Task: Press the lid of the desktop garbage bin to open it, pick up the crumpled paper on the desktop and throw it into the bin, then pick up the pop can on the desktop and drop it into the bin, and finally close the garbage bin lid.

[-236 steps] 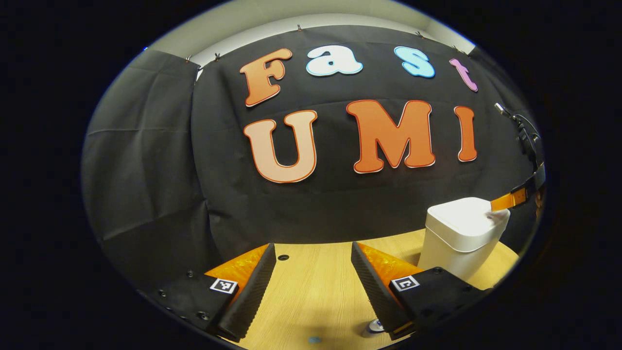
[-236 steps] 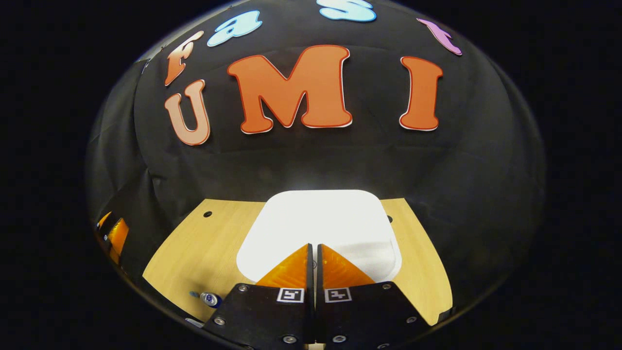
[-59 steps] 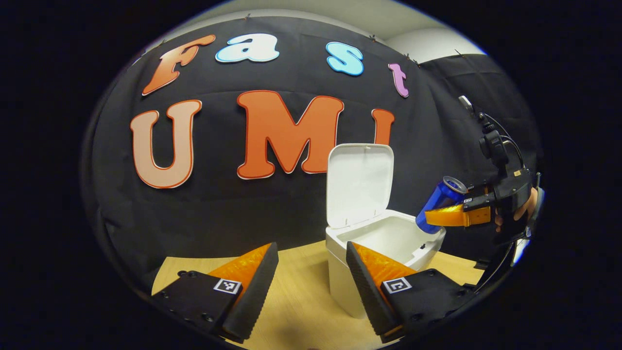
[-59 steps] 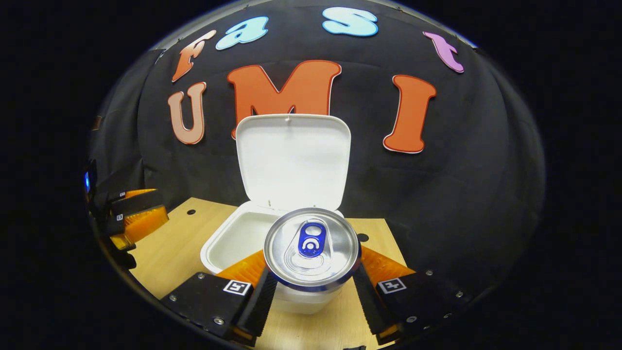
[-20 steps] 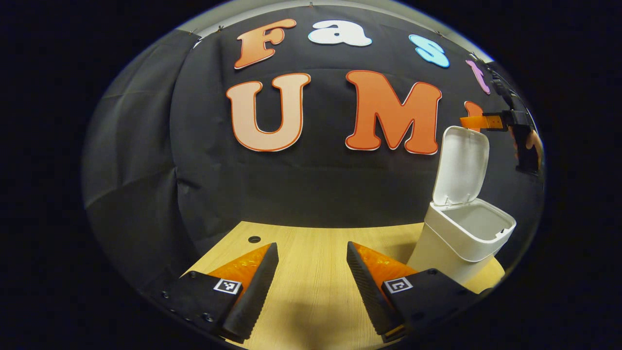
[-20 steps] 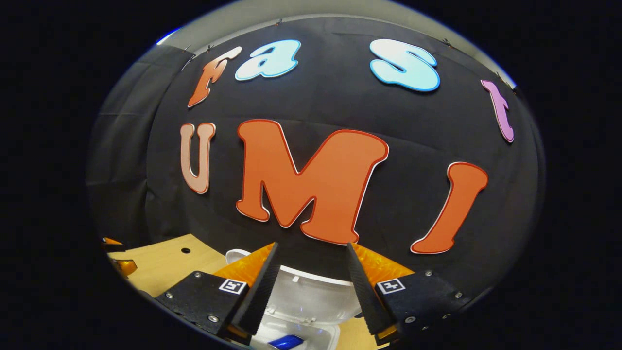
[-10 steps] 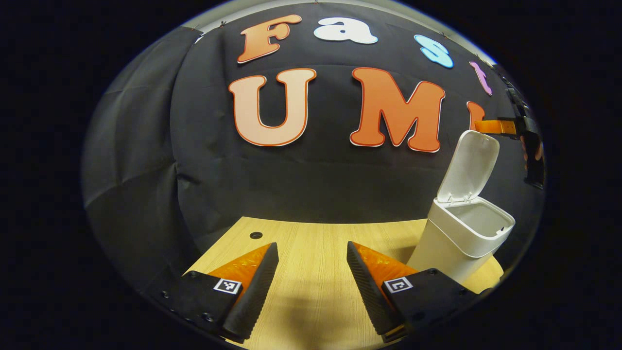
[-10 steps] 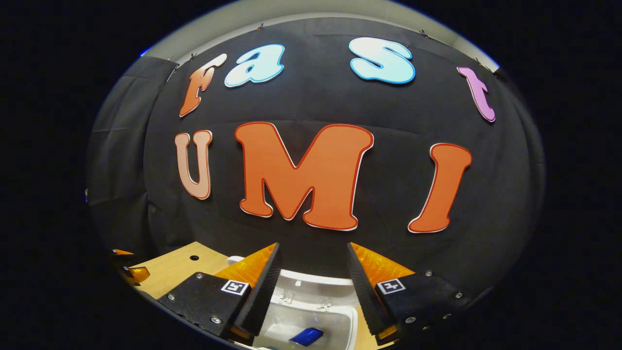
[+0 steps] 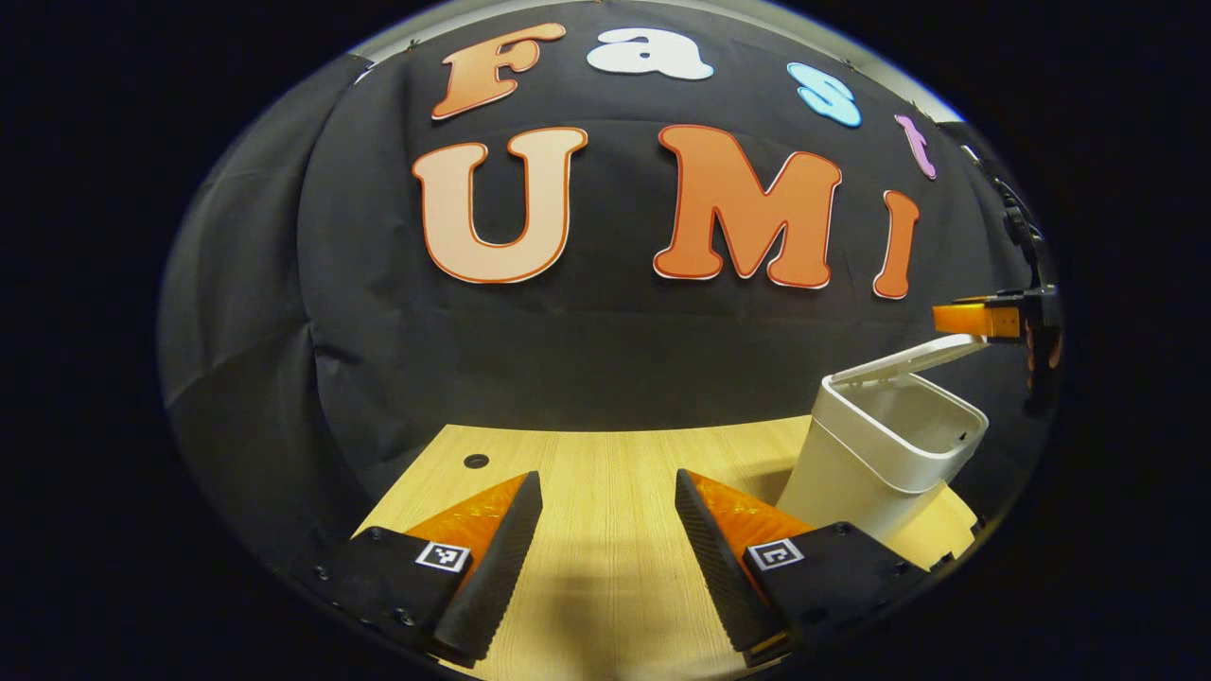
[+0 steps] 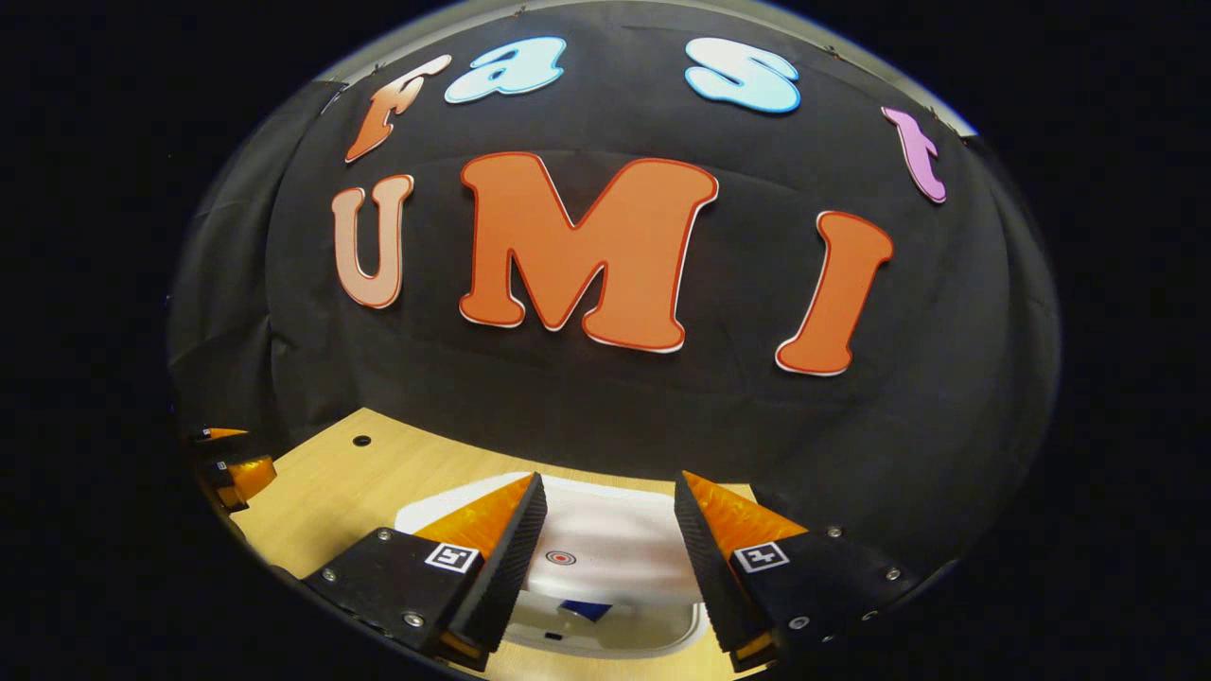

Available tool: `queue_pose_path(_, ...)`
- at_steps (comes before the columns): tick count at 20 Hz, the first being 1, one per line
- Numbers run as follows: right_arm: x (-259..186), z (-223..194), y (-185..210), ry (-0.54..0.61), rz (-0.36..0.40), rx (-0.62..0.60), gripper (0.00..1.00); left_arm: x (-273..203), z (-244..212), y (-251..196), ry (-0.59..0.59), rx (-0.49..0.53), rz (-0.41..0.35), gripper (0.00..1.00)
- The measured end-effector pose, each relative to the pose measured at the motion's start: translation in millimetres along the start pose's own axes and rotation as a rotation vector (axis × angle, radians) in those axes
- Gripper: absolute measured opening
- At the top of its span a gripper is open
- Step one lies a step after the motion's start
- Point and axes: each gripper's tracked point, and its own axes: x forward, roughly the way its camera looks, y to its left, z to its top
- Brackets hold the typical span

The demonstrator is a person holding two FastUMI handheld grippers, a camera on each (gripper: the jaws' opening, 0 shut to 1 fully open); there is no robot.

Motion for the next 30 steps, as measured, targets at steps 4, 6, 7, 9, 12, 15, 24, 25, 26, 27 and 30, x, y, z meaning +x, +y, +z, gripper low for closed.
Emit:
queue_pose_path(4,-10,-33,8,0.074,-0.004,0.035,0.83,-1,-6,-5,0.012,0.014,-0.028,0.91)
queue_pose_path(6,-15,-49,11,0.12,-0.01,0.038,0.83,-1,-9,-6,0.019,0.023,-0.035,0.91)
queue_pose_path(7,-18,-54,14,0.134,-0.009,0.04,0.83,-2,-10,-6,0.024,0.025,-0.037,0.91)
queue_pose_path(9,-23,-63,21,0.158,0.001,0.053,0.83,-3,-12,-5,0.031,0.028,-0.038,0.91)
queue_pose_path(12,-28,-77,28,0.201,0.003,0.081,0.83,-6,-16,-7,0.039,0.032,-0.041,0.91)
queue_pose_path(15,-30,-86,34,0.231,0.0,0.106,0.83,-6,-19,-7,0.048,0.038,-0.041,0.89)
queue_pose_path(24,-35,-89,37,0.195,-0.043,0.152,0.8,-13,-23,-17,0.066,0.062,-0.058,0.91)
queue_pose_path(25,-36,-92,39,0.194,-0.04,0.154,0.8,-13,-23,-17,0.067,0.063,-0.055,0.89)
queue_pose_path(26,-36,-91,41,0.185,-0.044,0.154,0.76,-13,-24,-17,0.07,0.062,-0.054,0.91)
queue_pose_path(27,-37,-89,42,0.177,-0.043,0.148,0.74,-14,-25,-18,0.077,0.06,-0.057,0.91)
queue_pose_path(30,-38,-92,44,0.158,-0.039,0.154,0.68,-15,-26,-21,0.087,0.07,-0.059,0.91)
